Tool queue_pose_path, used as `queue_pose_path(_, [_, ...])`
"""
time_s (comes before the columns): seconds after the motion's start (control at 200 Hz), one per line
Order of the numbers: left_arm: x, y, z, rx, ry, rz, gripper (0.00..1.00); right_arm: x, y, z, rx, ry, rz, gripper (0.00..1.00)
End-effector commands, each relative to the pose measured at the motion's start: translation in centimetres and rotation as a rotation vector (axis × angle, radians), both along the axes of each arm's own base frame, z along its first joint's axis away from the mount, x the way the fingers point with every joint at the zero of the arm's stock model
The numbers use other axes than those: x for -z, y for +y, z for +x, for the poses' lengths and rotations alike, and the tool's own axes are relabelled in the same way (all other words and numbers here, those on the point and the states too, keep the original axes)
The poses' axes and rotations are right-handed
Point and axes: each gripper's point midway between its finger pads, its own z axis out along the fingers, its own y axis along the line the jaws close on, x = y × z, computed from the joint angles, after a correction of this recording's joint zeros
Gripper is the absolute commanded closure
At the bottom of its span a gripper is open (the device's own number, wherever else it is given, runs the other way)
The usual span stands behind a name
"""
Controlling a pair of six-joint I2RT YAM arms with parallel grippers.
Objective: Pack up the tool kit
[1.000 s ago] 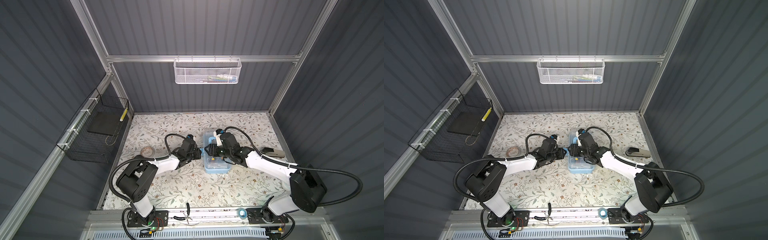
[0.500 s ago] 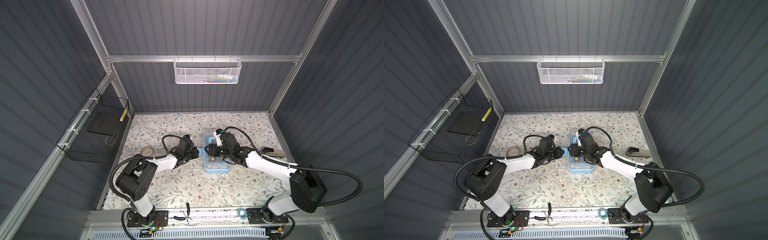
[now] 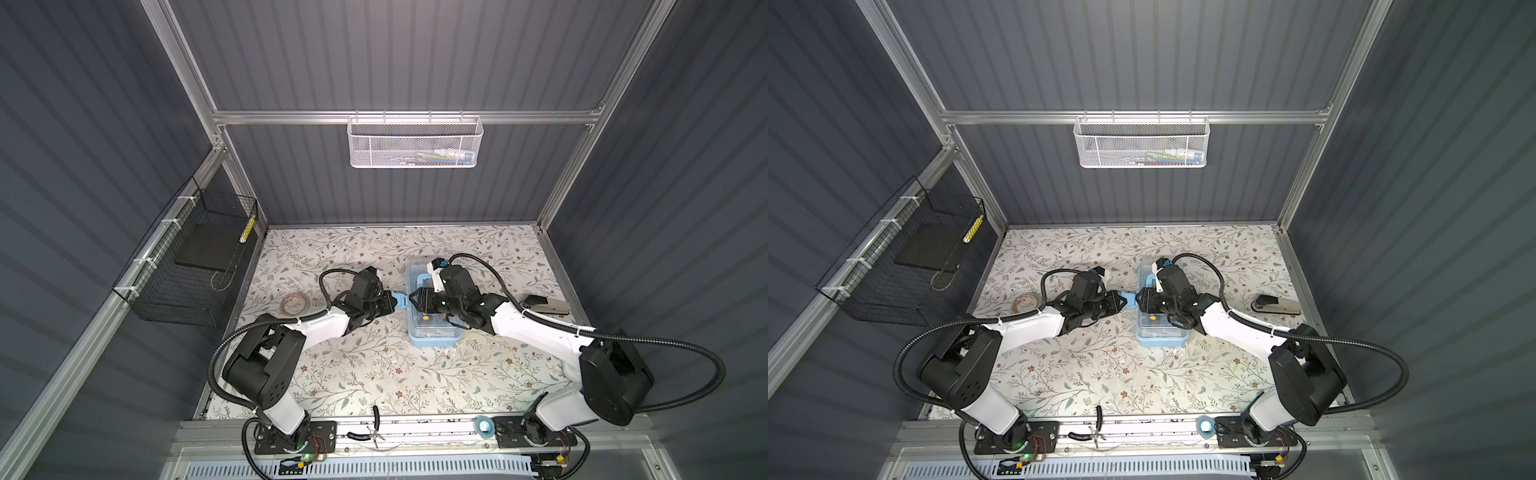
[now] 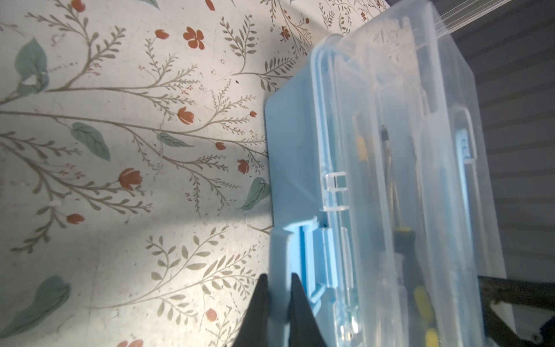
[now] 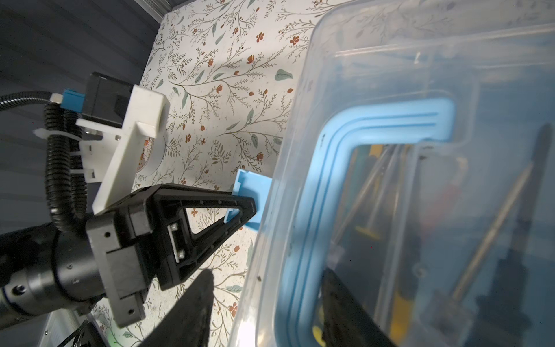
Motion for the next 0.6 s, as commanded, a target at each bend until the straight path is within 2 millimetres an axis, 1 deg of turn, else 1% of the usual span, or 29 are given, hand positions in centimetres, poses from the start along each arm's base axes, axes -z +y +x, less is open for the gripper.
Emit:
queue_pose_path(0.0, [-4.0, -2.5, -0.2, 0.097, -0.04, -0.122, 0.89, 5.3, -1.4, -2.4, -0.011, 0.155, -0.098, 0.42])
queue_pose_path(0.11, [-4.6, -2.5, -0.2, 0.099, -0.05, -0.127, 0.88, 5.3, -1.4, -2.3, -0.013, 0.153, -0.096, 0.42])
queue_pose_path(0.175, [-4.8, -2.5, -0.3, 0.098, -0.053, -0.128, 0.85, 5.3, -1.3, -2.4, -0.014, 0.153, -0.095, 0.42])
queue_pose_path(0.225, [-4.9, -2.5, -0.3, 0.098, -0.052, -0.128, 0.79, 5.3, -1.3, -2.4, -0.015, 0.153, -0.095, 0.42])
queue_pose_path(0.285, [-5.1, -2.5, -0.4, 0.098, -0.054, -0.131, 0.69, 5.2, -1.3, -2.3, -0.014, 0.153, -0.094, 0.42])
queue_pose_path(0.36, [-4.9, -2.4, -0.4, 0.098, -0.05, -0.127, 0.62, 5.3, -1.3, -2.4, -0.016, 0.154, -0.094, 0.41])
queue_pose_path(0.595, [-4.9, -2.3, -0.7, 0.097, -0.055, -0.138, 0.61, 5.4, -1.2, -2.4, -0.016, 0.159, -0.092, 0.42])
